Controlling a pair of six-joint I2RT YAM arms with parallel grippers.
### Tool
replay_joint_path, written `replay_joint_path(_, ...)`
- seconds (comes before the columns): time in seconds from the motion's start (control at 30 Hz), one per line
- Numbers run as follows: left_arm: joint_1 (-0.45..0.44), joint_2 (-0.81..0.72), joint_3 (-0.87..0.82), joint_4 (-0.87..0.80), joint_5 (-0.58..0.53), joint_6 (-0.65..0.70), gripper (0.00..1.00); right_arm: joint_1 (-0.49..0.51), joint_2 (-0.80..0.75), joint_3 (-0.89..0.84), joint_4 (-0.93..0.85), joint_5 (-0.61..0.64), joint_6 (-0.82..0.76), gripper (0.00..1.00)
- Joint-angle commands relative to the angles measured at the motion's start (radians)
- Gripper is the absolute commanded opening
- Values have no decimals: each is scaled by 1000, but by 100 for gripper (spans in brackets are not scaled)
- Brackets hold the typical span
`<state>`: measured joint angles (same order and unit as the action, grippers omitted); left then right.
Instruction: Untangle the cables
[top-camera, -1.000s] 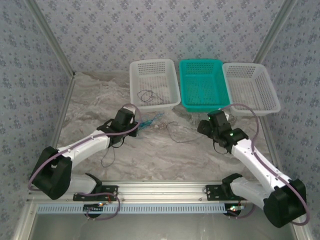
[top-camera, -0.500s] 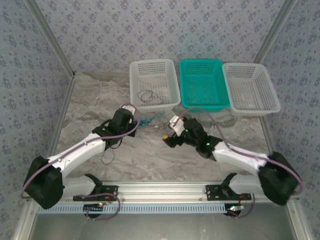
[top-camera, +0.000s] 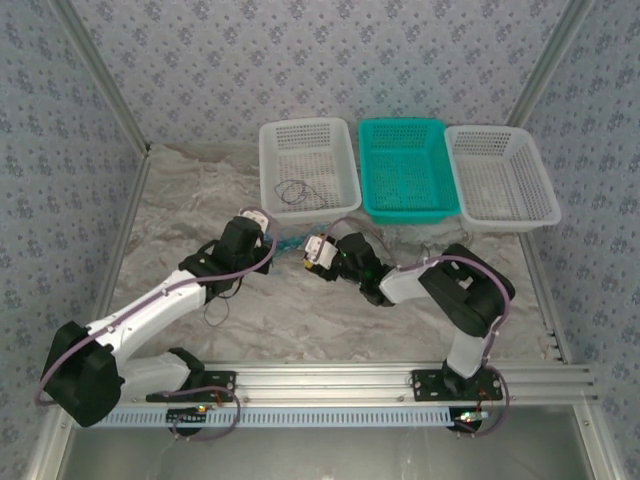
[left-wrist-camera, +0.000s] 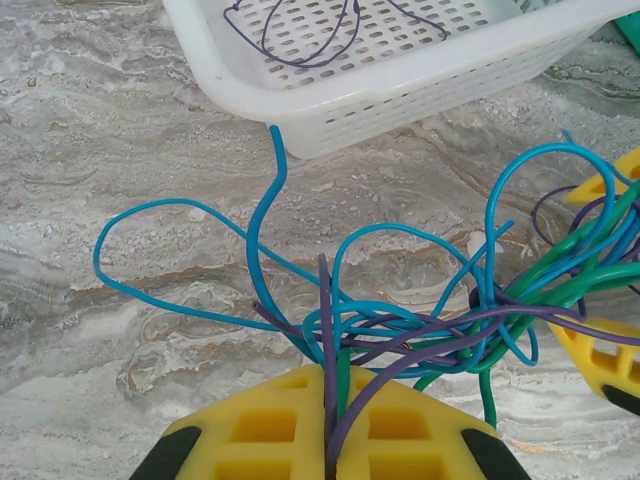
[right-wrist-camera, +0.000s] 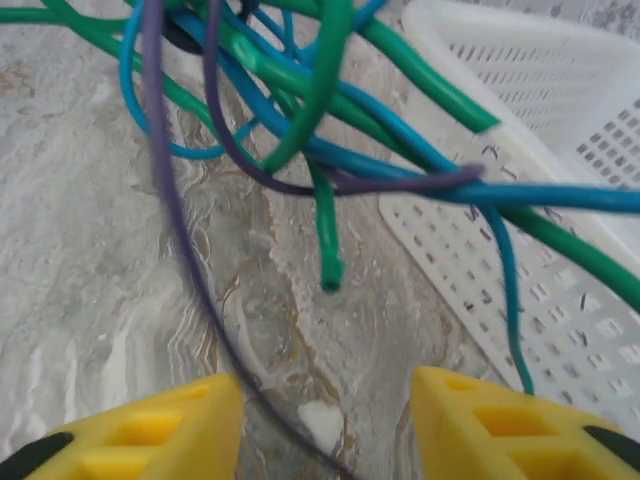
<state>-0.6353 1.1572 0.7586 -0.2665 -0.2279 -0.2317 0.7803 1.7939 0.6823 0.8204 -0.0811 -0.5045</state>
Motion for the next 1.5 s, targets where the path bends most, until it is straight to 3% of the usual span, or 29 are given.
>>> replay_joint_path(0.0,-3,-24,15,8,13,7,0,15,18,23,108,-24,21,39)
replay_joint_path(0.17,1,-19,12,11,-5,-16,0,24,-12,20,77,-95,97,17)
replay_joint_path(0.23,6,-26,14,3,-13,-29,0,25,-20,10,79,-75,147,0)
replay_joint_path(0.37,40,-57,11,-26,-48,-90,0,20,-73,-16,63,163,369,0)
replay_joint_path(0.53,130,-103,-36,-79,-73,-166,0,-69,-235,-61,-132,479,913,0)
replay_joint_path(0.7,150,-138,-68,-86,-70,-173,0,-147,-339,-45,-471,594,1312,0)
replay_joint_path(0.83,178,-168,-71,-116,-99,-192,0,-239,-425,-123,-562,604,1547,0)
replay_joint_path(0.93,237,-198,-72,-162,-115,-226,0,-315,-513,-188,-611,592,1640,0)
replay_joint_path(1.03,308,-235,-86,-187,-94,-237,0,-381,-630,-232,-642,581,1630,0)
replay_joint_path(1.17,354,-261,-104,-167,-4,-213,0,-396,-770,-162,-671,452,1408,0)
replay_joint_path(1.33,353,-242,-138,-87,166,-193,0,-350,-845,116,-835,315,1246,0)
replay_joint_path(1.47,343,-245,-177,-19,276,-170,0,-334,-743,416,-897,206,1166,0)
